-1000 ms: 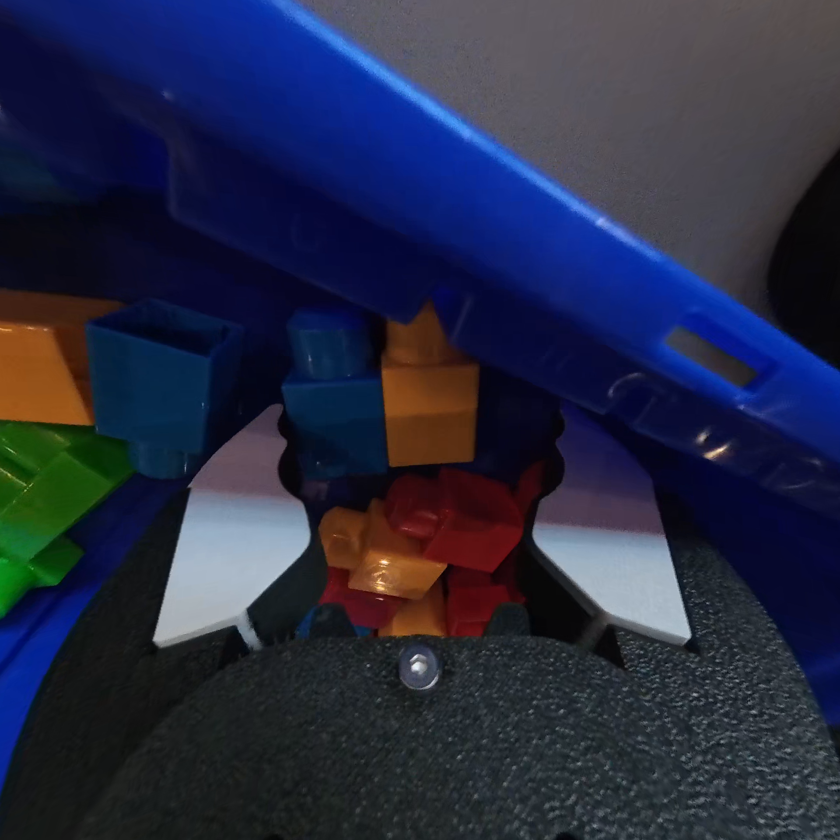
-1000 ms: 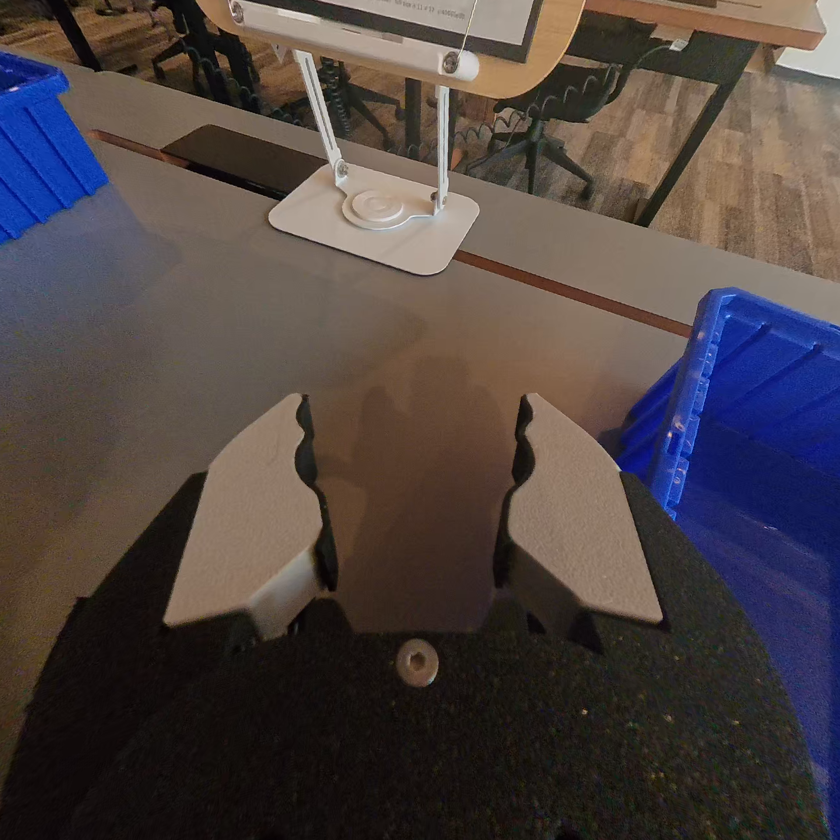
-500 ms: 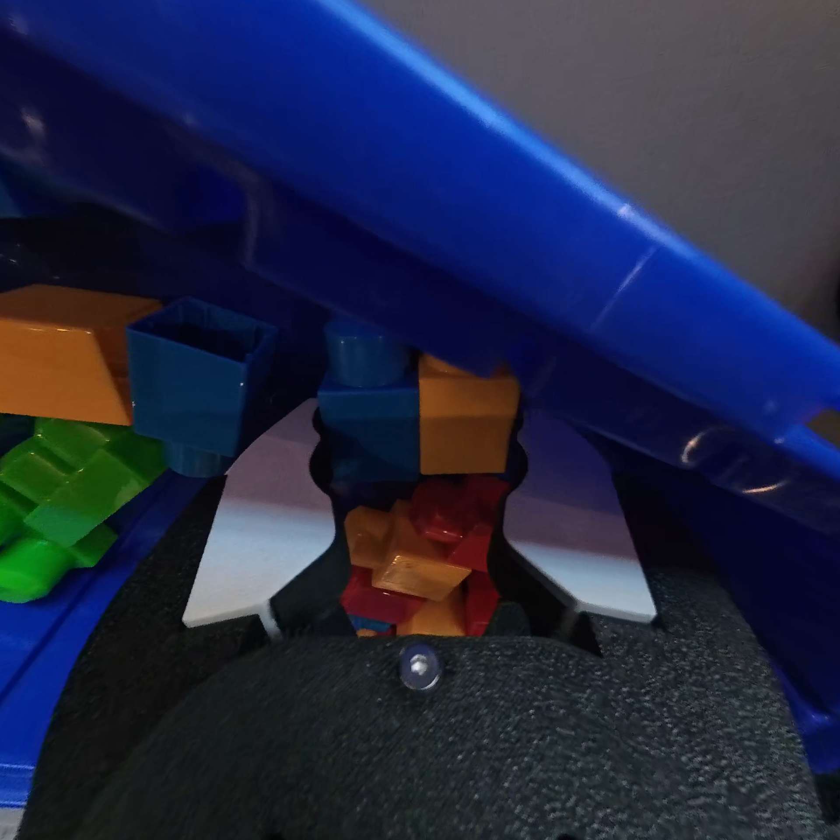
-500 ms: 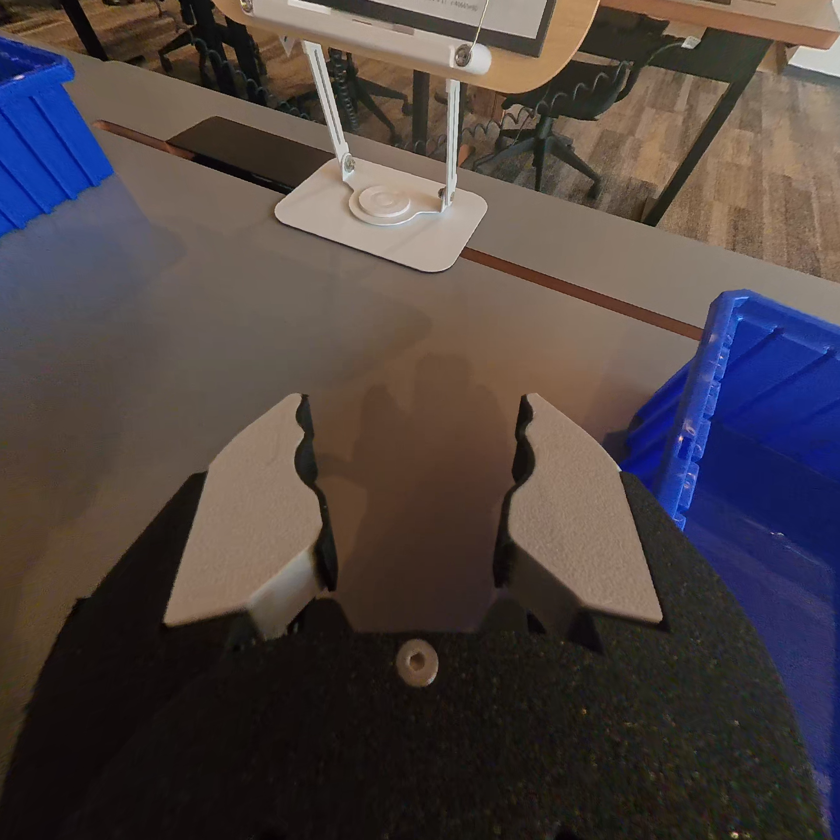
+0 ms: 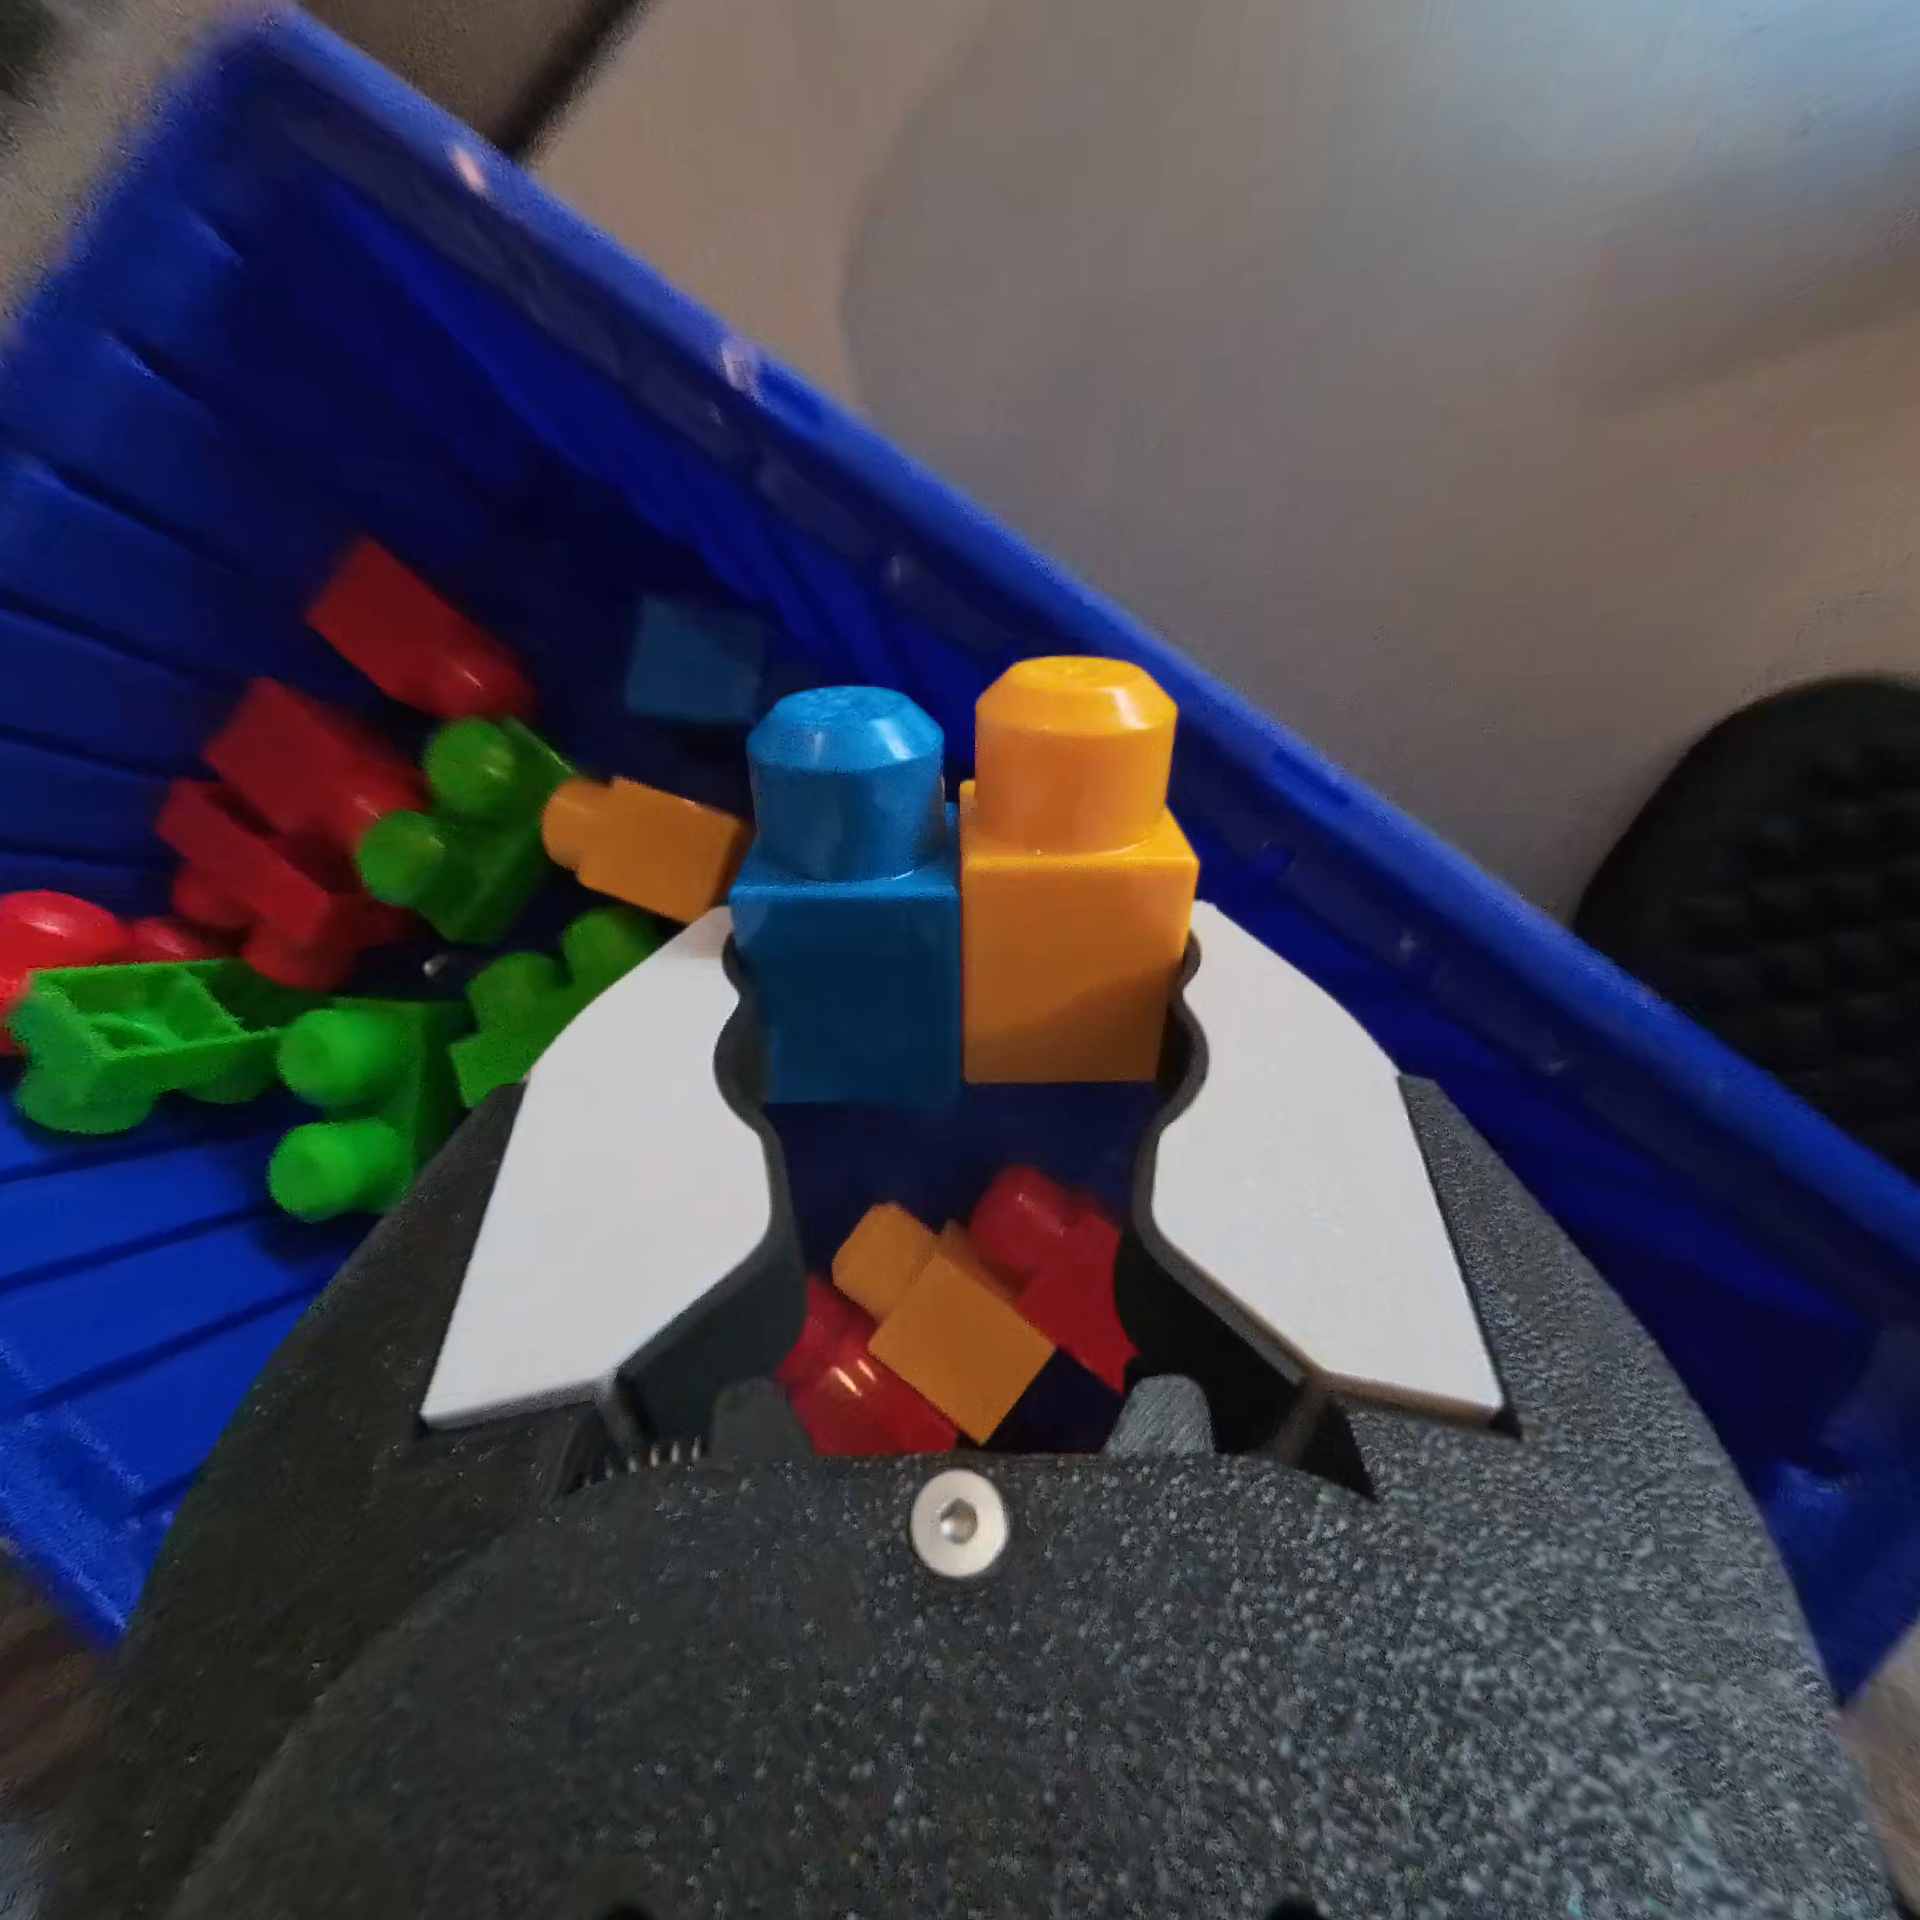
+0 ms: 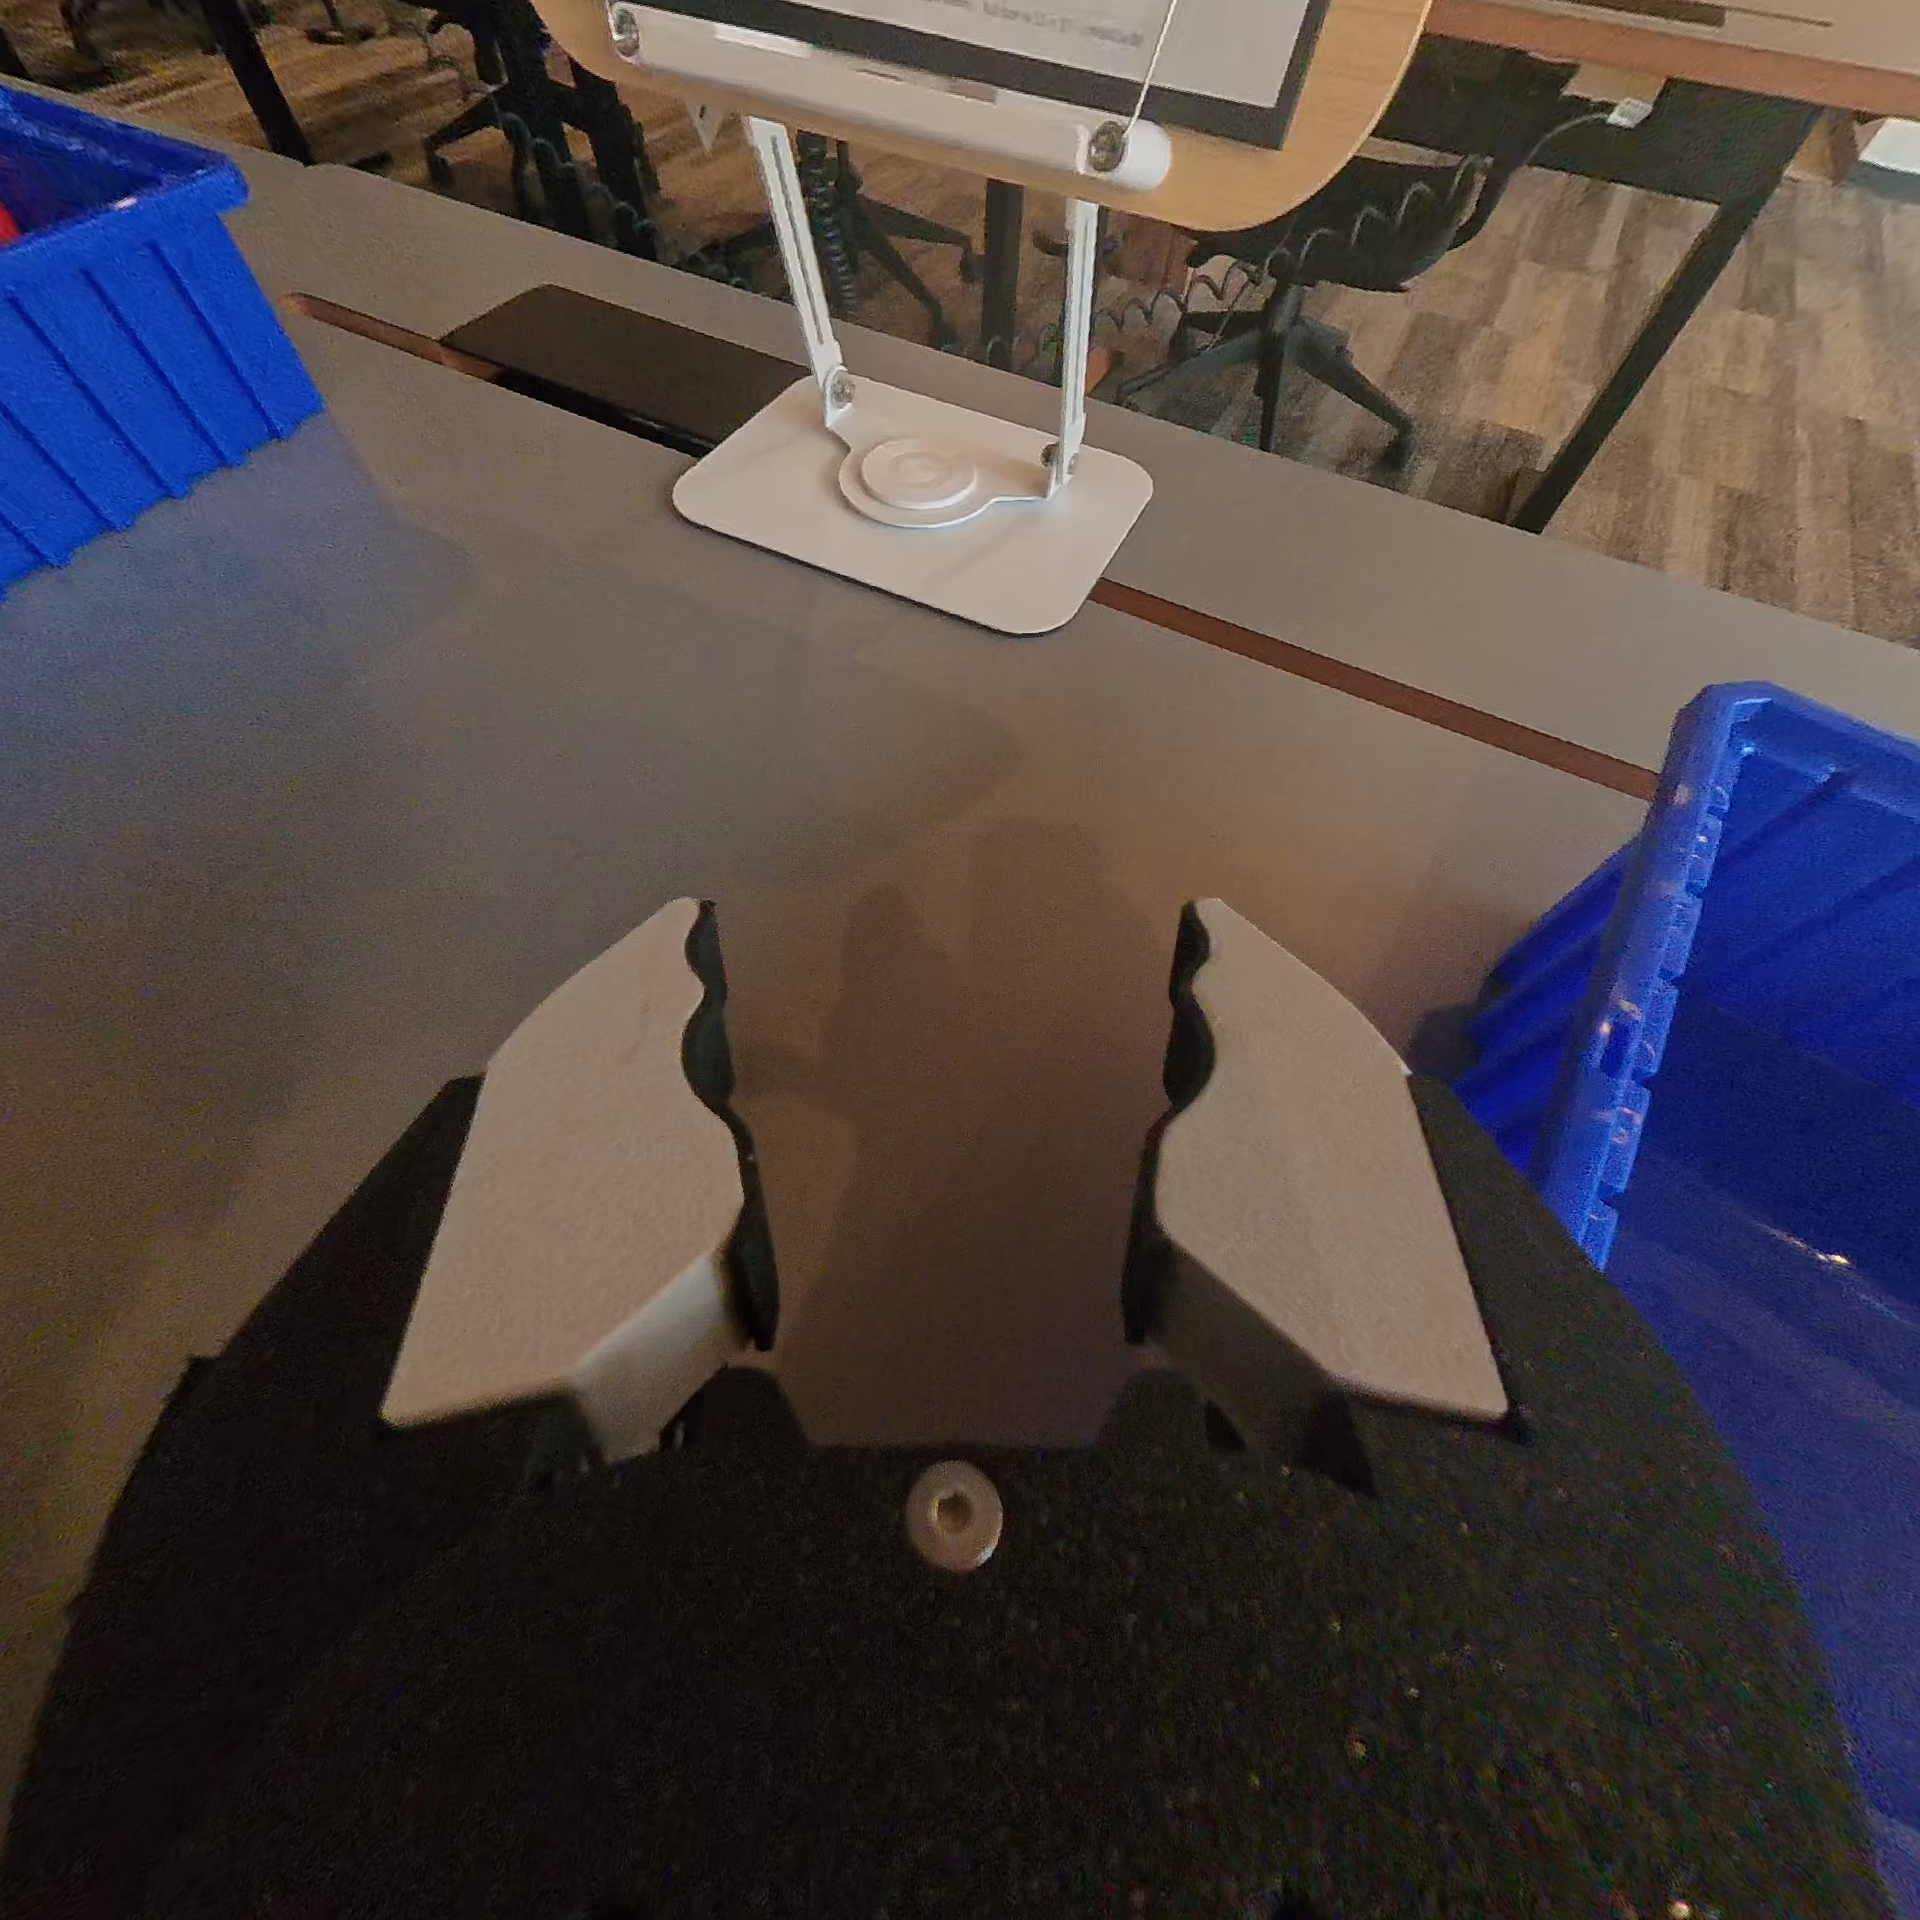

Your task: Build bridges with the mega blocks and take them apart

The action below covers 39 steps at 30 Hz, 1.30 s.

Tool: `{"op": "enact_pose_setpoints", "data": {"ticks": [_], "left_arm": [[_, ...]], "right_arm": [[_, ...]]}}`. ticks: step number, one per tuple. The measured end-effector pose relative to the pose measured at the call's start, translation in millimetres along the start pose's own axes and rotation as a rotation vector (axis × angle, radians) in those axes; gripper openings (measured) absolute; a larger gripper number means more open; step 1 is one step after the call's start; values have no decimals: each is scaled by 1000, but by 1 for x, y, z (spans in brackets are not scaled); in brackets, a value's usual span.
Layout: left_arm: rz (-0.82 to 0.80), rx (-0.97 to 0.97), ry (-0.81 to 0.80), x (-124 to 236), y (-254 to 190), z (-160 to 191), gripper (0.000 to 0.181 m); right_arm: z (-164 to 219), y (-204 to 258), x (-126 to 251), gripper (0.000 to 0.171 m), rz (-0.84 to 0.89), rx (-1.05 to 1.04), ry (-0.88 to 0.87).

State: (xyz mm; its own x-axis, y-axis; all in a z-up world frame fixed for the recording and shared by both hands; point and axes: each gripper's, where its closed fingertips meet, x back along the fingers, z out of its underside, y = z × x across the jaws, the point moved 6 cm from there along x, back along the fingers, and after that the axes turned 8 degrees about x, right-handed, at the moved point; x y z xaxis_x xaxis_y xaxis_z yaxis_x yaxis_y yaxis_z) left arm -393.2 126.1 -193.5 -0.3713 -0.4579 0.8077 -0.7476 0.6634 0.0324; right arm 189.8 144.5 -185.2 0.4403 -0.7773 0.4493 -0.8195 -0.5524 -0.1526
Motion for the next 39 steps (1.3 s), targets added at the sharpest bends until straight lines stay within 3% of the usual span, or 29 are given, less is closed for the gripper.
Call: {"op": "enact_pose_setpoints", "data": {"ticks": [9, 13, 16, 22, 28, 39], "left_arm": [[137, -54, -513, 68, -83, -80, 74], [246, -80, -693, 71, -134, -113, 74], [306, -105, -768, 54, -169, -131, 74], [428, -219, -778, -23, -227, -143, 74], [478, -352, -624, -105, -247, -132, 74], [564, -453, -285, -155, -256, -115, 74]], "right_arm": [[0, 9, -1, 80, -70, -13, -41], [1, 13, -3, 79, -103, -19, -59], [1, 16, -4, 78, -131, -28, -78], [0, 20, -2, 76, -172, -44, -122], [0, 21, -2, 75, -183, -46, -137], [3, 20, -3, 74, -190, -47, -140]]}}
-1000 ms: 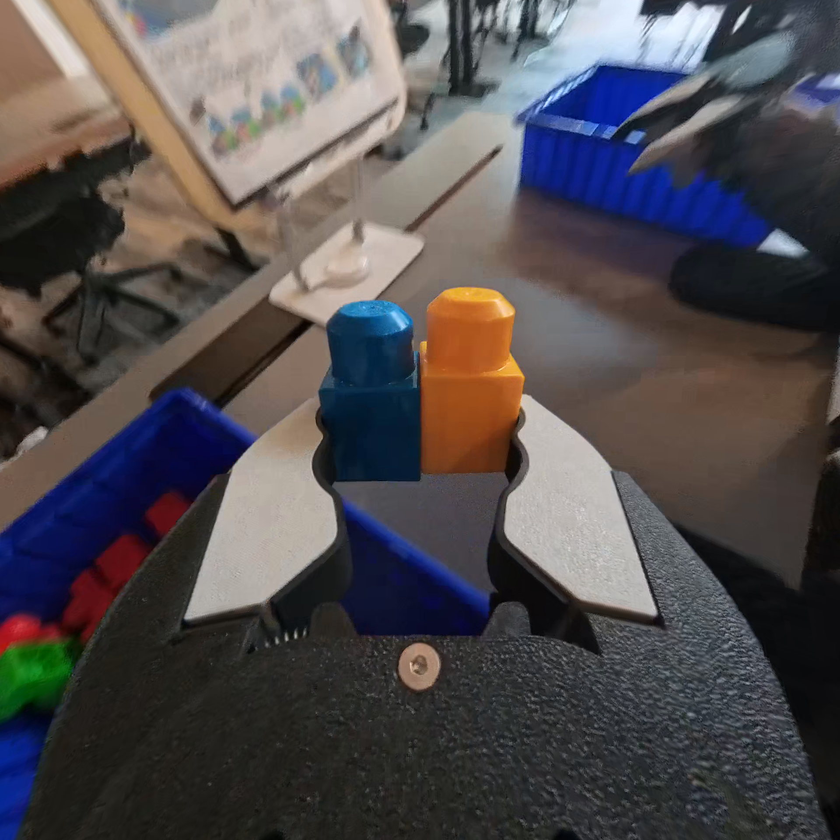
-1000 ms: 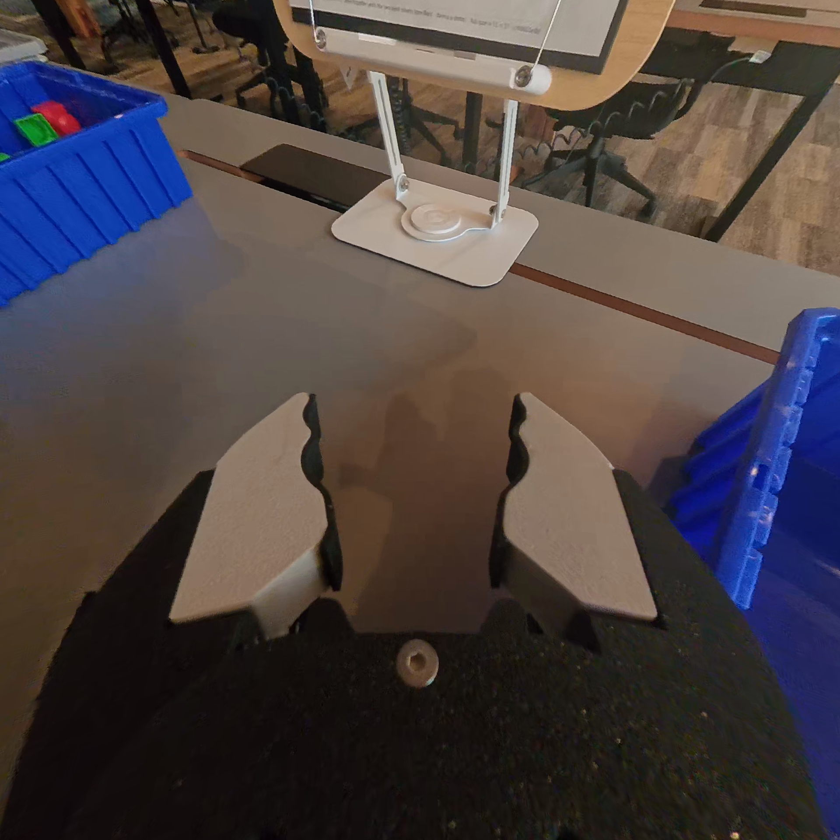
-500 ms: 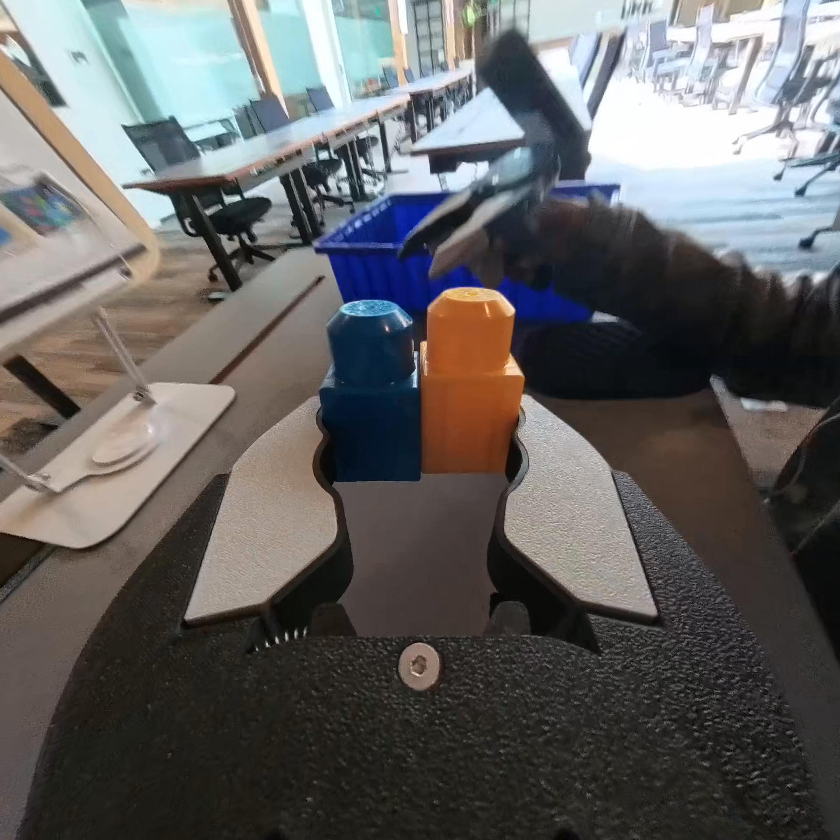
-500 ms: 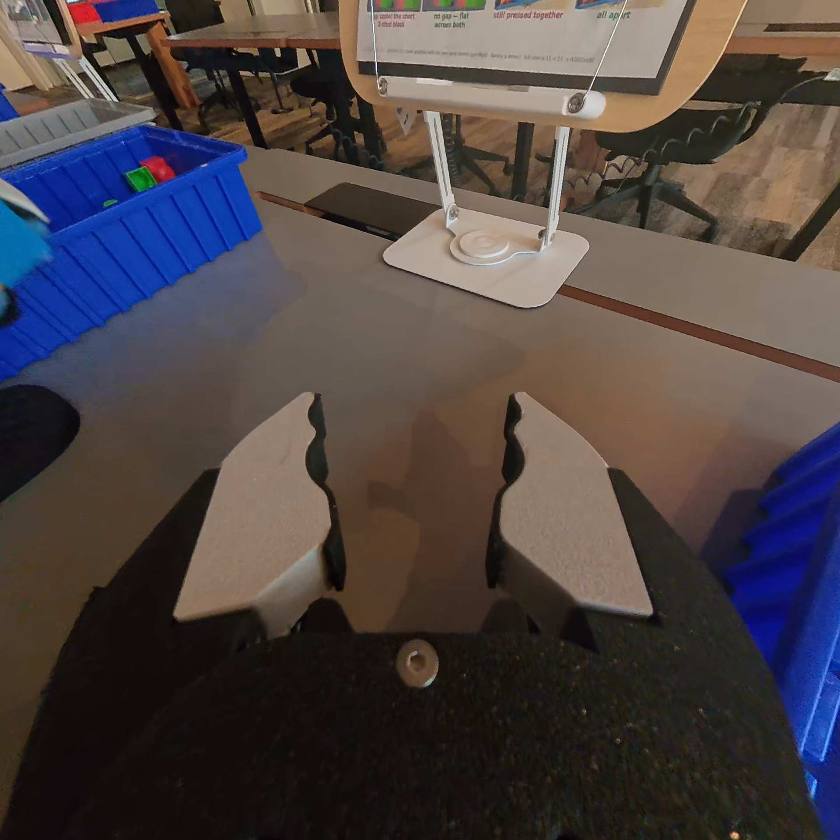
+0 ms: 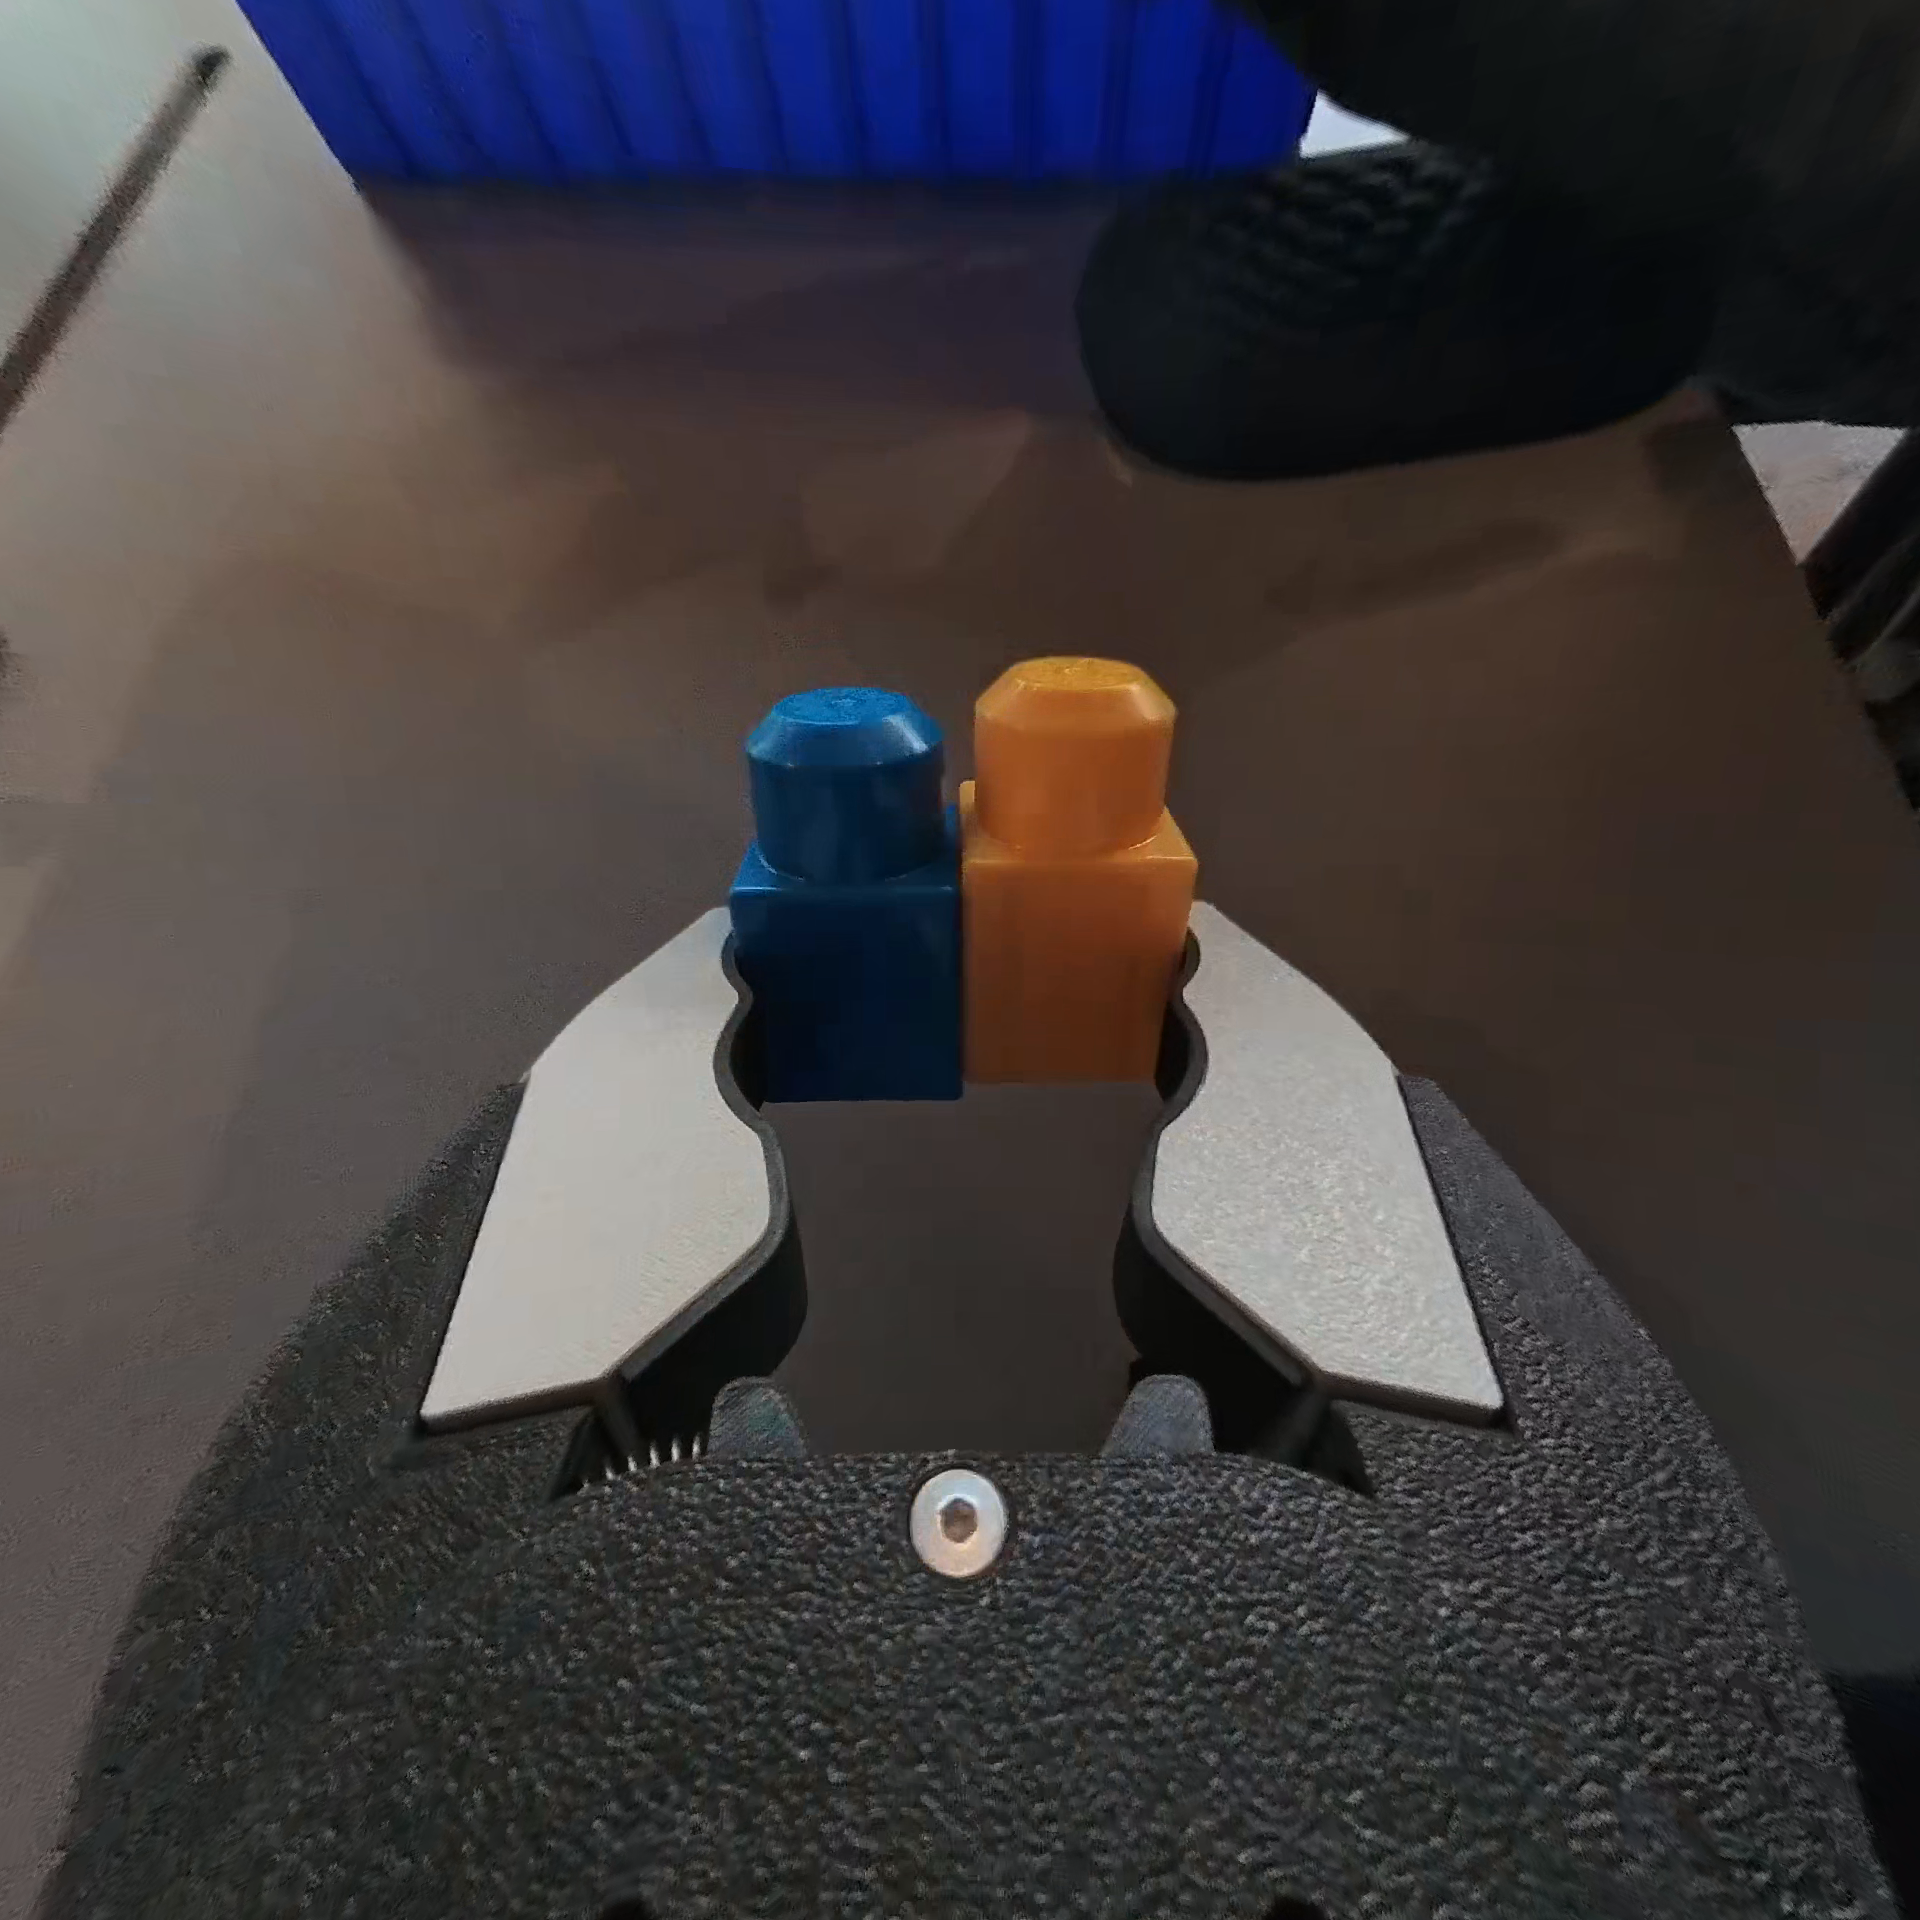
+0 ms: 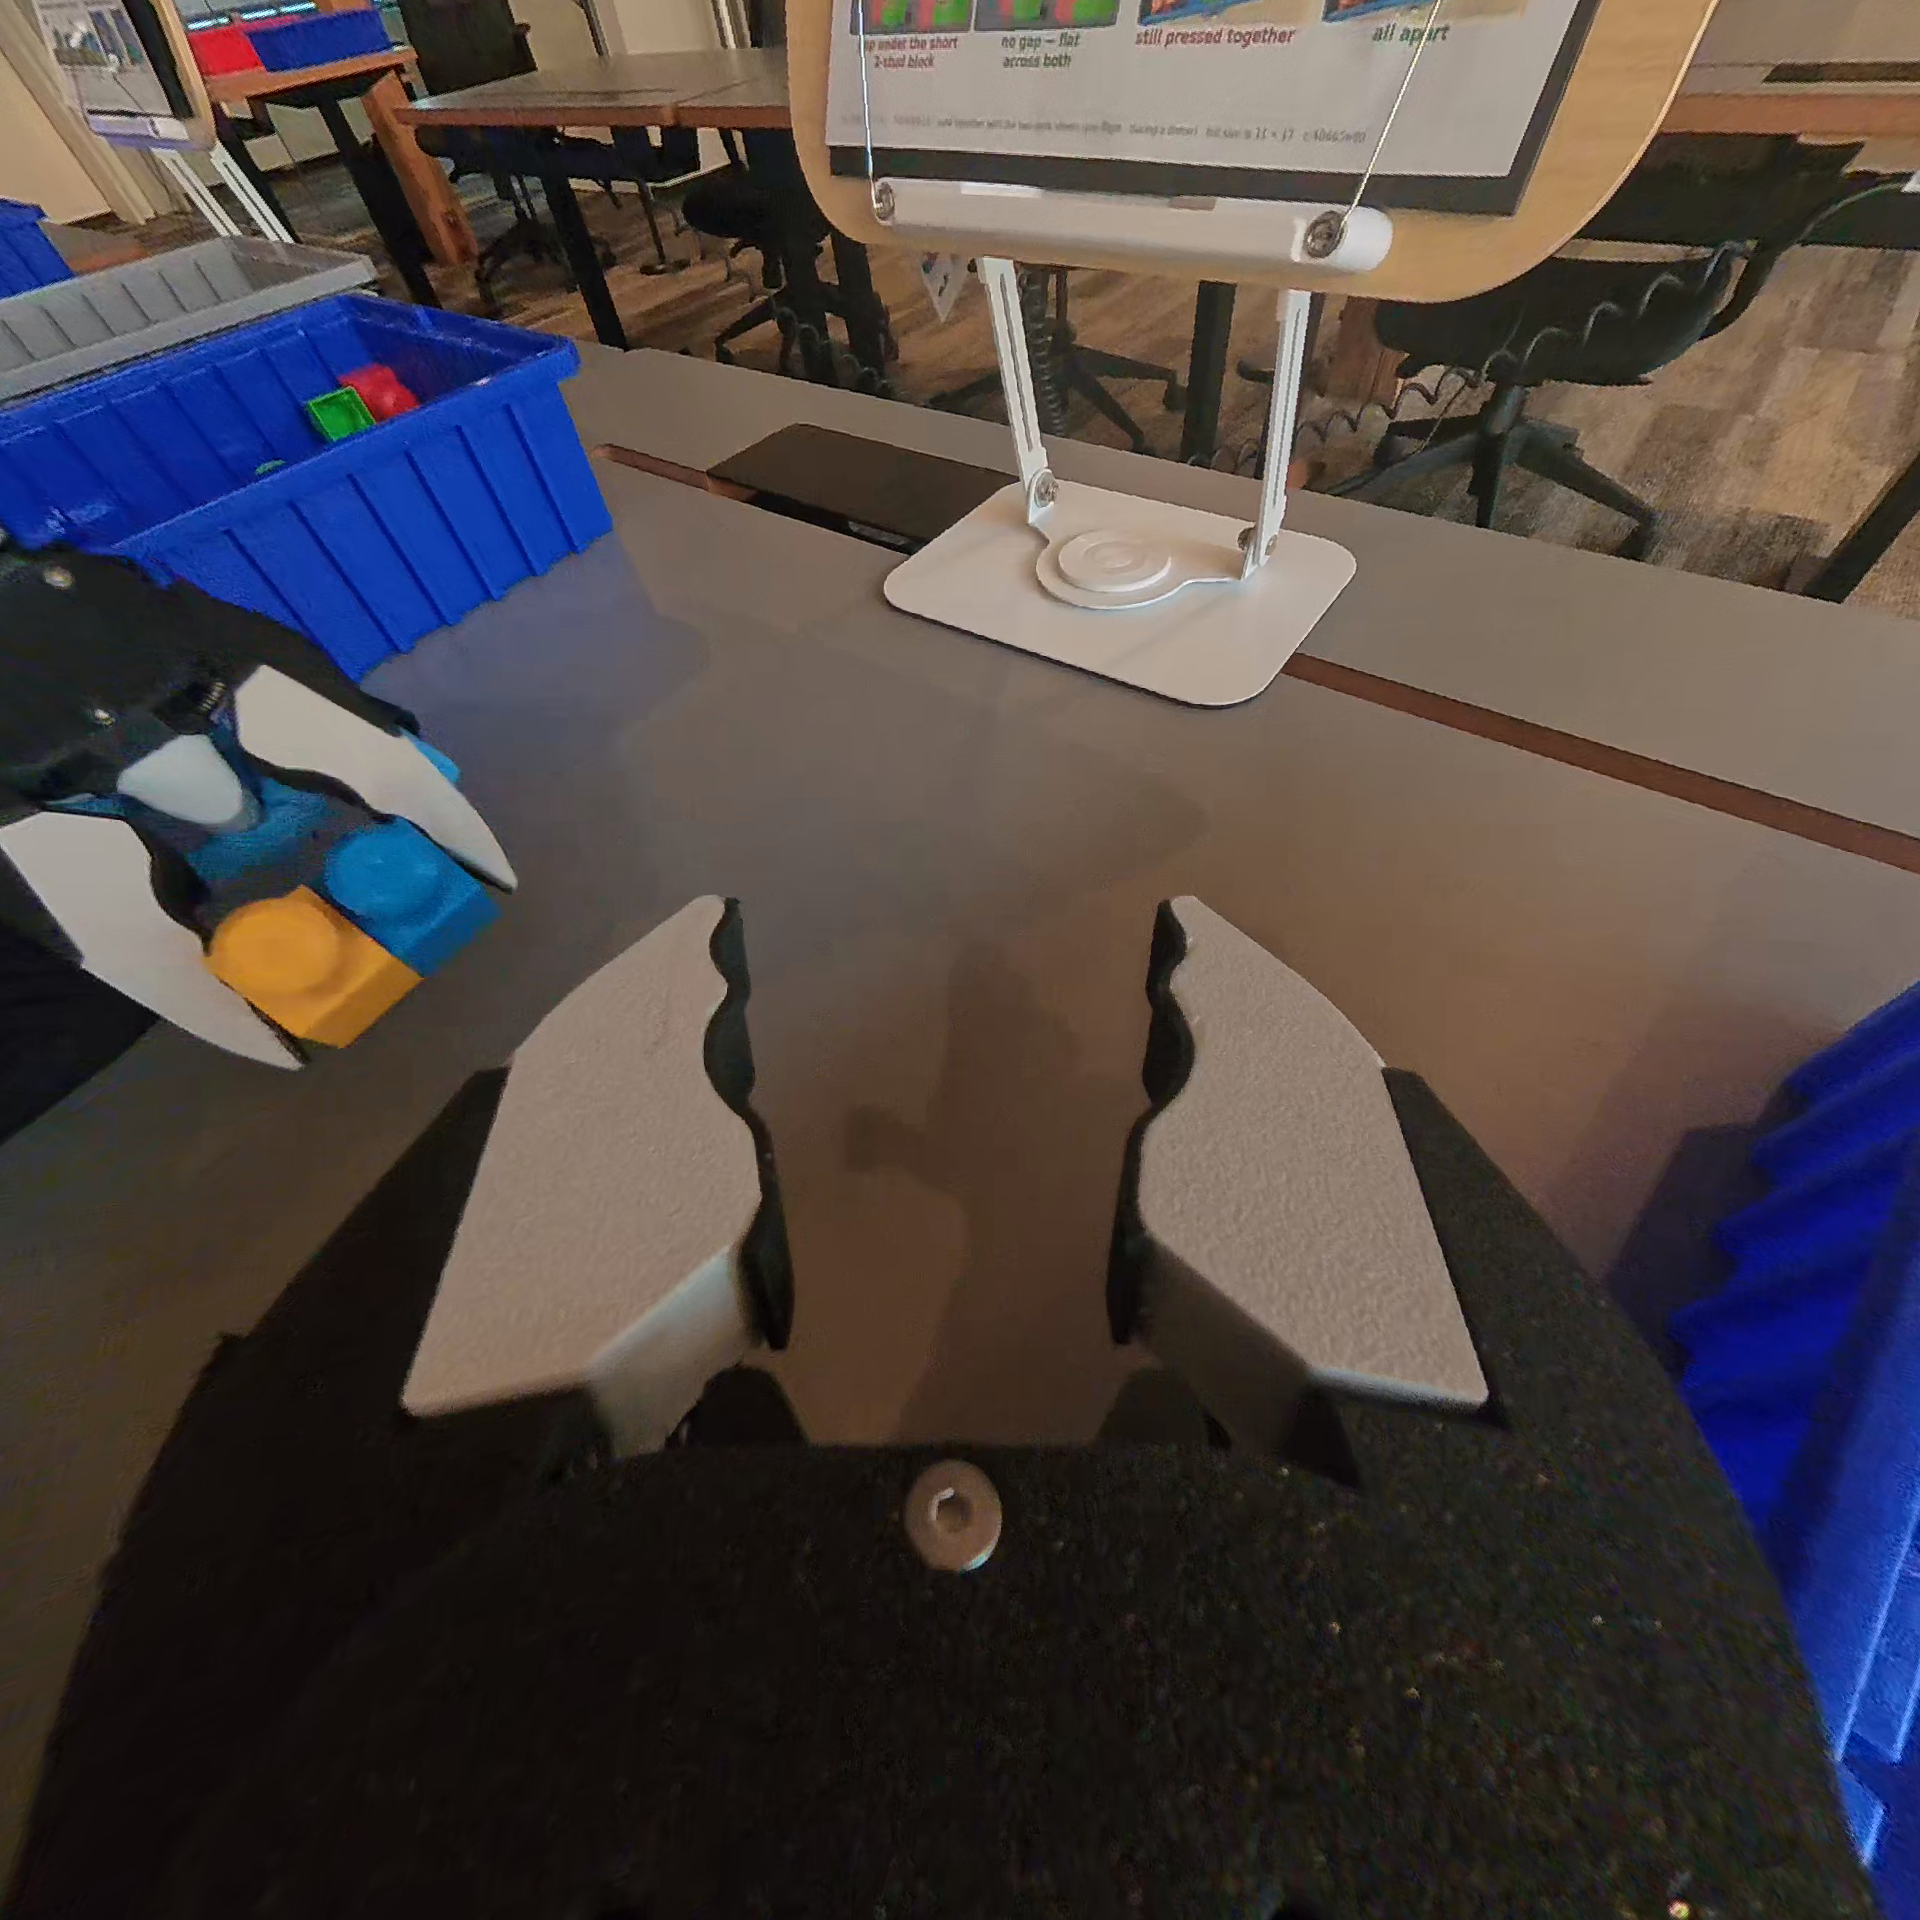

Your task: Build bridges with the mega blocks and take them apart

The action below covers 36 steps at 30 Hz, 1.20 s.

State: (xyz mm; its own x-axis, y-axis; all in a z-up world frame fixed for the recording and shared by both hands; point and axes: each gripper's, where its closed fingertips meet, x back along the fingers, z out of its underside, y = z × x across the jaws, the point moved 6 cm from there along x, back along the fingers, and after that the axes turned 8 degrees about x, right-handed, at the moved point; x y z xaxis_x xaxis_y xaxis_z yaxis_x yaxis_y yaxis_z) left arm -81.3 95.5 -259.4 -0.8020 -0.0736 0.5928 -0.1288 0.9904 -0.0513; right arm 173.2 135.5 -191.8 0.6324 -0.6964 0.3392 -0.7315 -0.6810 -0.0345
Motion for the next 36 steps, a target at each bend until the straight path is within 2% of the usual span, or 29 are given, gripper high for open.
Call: {"op": "enact_pose_setpoints", "data": {"ticks": [5, 7, 8, 9, 12, 14, 20, 25, 30, 36], "left_arm": [[34, 42, 16, -13, 1, 8, 74], [43, 59, 9, -18, 1, 9, 75], [49, 64, 4, -19, 0, 10, 75], [50, 65, 4, -21, 0, 10, 75], [59, 63, -7, -24, -2, 12, 75], [68, 63, -20, -24, -4, 12, 74], [117, 52, -19, -29, -12, 12, 75], [129, 38, -13, -32, -15, 12, 75], [134, 38, -29, -33, -15, 9, 74], [142, 29, -26, -35, -19, 9, 74]], "right_arm": [[0, 5, -3, 70, -20, 13, 12], [1, 15, -6, 53, -105, 32, 21], [1, 24, -8, 49, -174, 53, 15], [1, 33, -10, 52, -240, 72, 14], [4, 62, -21, 78, -385, 168, 65], [9, 82, -30, 87, -454, 268, 109], [21, 139, -52, 90, -673, 509, 217], [27, 152, -65, 89, -739, 577, 304], [35, 157, -76, 91, -722, 653, 379], [36, 157, -81, 74, -725, 682, 404]]}}
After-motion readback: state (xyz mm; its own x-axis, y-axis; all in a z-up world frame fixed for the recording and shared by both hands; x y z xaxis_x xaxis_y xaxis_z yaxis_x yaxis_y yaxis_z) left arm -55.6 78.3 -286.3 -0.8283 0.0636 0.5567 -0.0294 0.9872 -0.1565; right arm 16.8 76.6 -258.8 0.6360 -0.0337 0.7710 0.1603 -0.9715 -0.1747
